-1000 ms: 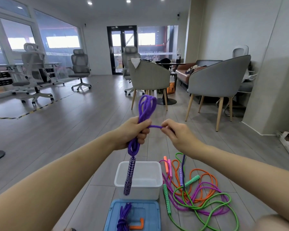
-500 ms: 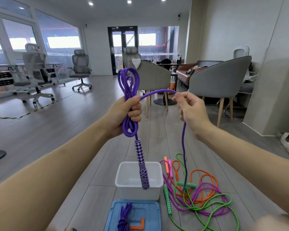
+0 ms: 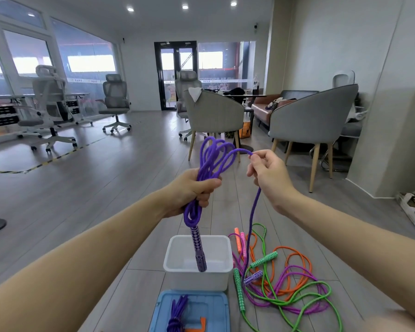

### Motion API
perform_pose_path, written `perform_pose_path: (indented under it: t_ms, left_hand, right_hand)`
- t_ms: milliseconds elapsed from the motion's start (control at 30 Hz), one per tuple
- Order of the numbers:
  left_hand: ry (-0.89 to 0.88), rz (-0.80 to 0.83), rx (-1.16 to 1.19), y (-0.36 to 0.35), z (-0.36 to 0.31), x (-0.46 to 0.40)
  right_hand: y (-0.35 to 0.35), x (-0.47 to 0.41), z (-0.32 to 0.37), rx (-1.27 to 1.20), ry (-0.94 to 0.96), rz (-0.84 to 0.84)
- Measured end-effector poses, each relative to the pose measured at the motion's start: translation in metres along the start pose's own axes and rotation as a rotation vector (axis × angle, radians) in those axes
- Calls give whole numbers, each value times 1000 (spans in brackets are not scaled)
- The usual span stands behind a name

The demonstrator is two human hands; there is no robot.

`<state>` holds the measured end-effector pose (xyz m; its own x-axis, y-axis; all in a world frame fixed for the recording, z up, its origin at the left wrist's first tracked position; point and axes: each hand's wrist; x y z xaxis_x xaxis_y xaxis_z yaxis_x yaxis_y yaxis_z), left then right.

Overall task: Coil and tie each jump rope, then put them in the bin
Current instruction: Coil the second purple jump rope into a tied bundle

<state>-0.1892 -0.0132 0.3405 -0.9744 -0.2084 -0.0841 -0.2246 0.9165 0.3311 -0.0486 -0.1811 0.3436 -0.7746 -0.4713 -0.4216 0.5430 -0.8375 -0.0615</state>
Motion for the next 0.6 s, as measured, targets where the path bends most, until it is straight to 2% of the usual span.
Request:
perform_pose_path:
  t_ms: [167, 300, 433, 533, 600]
  left_hand:
    - [-3, 21, 103, -7, 2, 1]
    - [-58, -59, 348, 0, -4, 0]
    - [-105, -163, 614, 12, -11, -1]
    - [-113, -276, 728, 18, -14, -1]
    - [-96, -311, 688, 18, -11, 1]
  right_hand:
    - [6, 1, -8, 55, 51, 24]
    - [16, 5, -16, 190, 51, 20]
    - [23, 11, -27, 348, -2, 160]
    - [24, 14, -31, 290, -58, 147]
    - [22, 12, -30, 213, -59, 77]
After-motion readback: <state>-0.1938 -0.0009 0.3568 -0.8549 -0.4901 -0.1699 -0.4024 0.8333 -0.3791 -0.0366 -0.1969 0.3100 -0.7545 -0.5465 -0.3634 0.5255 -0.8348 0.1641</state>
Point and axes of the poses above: each hand's wrist, its own x-axis away from the middle knuckle, its own y-axis out of the back of the hand, z = x × y, and after that the axes turned 13 degrees about -x, right-handed
